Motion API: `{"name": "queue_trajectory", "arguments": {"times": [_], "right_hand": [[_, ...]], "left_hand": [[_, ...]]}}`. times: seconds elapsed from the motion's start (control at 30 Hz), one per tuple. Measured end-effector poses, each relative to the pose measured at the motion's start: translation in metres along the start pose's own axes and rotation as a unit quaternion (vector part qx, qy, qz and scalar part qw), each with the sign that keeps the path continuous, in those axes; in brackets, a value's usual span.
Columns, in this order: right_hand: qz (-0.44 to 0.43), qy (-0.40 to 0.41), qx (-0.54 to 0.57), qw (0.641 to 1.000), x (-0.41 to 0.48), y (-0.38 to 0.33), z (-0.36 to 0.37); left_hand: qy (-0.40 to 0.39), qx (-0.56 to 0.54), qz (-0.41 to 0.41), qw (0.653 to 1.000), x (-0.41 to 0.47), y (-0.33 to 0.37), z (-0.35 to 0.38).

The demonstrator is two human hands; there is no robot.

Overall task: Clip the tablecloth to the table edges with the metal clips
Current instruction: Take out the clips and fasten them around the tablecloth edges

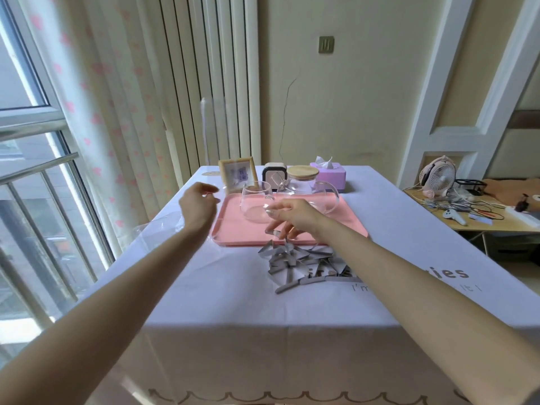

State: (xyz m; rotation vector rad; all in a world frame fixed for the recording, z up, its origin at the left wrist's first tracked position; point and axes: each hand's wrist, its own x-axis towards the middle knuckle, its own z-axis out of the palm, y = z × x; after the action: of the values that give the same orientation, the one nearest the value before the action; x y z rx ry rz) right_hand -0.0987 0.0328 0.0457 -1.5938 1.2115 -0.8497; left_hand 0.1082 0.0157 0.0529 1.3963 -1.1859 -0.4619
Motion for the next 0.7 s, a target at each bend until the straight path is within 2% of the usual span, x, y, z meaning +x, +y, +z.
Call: {"name": "queue_trajectory", "arguments": {"times": [0.13, 0.3, 0.5, 0.6, 0.7], "right_hand": [[0.036, -0.048, -0.026, 0.998, 0.001, 0.011, 0.003], [0.034, -0.029, -0.024, 0.999, 0.004, 0.019, 0.004], [0.031, -0.008, -0.035, 0.999, -0.001, 0.022, 0.001], [0.028, 0.004, -0.046, 0.999, -0.006, 0.023, -0.004], [0.013, 0.034, -0.094, 0.995, -0.013, 0.029, -0.013]], "left_hand": [[-0.053, 0.069, -0.102, 0.991, 0.029, -0.027, -0.026], [-0.054, 0.199, -0.127, 0.97, 0.037, -0.057, -0.048], [-0.071, 0.412, -0.128, 0.899, 0.022, -0.051, -0.048], [-0.054, 0.442, -0.071, 0.892, 0.02, -0.041, -0.044], [-0.025, 0.394, 0.077, 0.915, 0.013, -0.029, -0.037]]}}
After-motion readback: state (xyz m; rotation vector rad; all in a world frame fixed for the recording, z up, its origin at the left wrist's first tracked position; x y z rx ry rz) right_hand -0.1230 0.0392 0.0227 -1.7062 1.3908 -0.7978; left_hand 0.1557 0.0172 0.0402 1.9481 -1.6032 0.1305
